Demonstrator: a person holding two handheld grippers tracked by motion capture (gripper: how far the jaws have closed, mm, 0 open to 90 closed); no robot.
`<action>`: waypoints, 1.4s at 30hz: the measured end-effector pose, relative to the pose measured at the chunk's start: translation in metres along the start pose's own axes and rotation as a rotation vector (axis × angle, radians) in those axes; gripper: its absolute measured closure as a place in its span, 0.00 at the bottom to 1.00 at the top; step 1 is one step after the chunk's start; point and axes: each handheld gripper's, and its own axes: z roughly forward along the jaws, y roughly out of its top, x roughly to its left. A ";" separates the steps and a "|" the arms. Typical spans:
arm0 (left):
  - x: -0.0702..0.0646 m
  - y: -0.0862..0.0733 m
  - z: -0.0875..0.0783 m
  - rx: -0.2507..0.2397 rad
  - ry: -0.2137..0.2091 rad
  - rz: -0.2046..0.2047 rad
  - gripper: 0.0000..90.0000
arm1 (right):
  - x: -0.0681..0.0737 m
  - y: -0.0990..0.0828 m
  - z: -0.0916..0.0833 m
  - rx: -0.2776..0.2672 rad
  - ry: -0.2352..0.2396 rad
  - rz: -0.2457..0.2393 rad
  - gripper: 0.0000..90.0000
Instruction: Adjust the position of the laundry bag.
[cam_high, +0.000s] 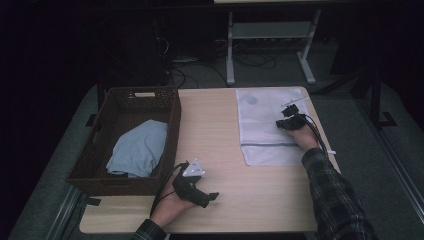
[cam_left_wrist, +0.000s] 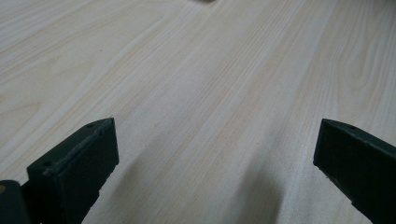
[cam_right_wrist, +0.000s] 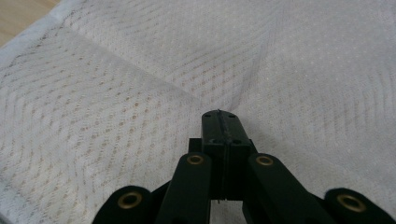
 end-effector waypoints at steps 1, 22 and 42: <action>0.000 0.000 0.000 0.000 -0.001 0.000 0.00 | 0.002 -0.001 -0.001 0.007 0.005 0.000 1.00; -0.001 0.000 0.000 0.009 -0.002 0.006 0.00 | 0.013 -0.028 -0.020 -0.023 0.027 0.017 1.00; -0.003 -0.003 -0.003 -0.006 -0.005 -0.008 0.00 | 0.026 -0.048 -0.037 -0.015 0.023 0.022 1.00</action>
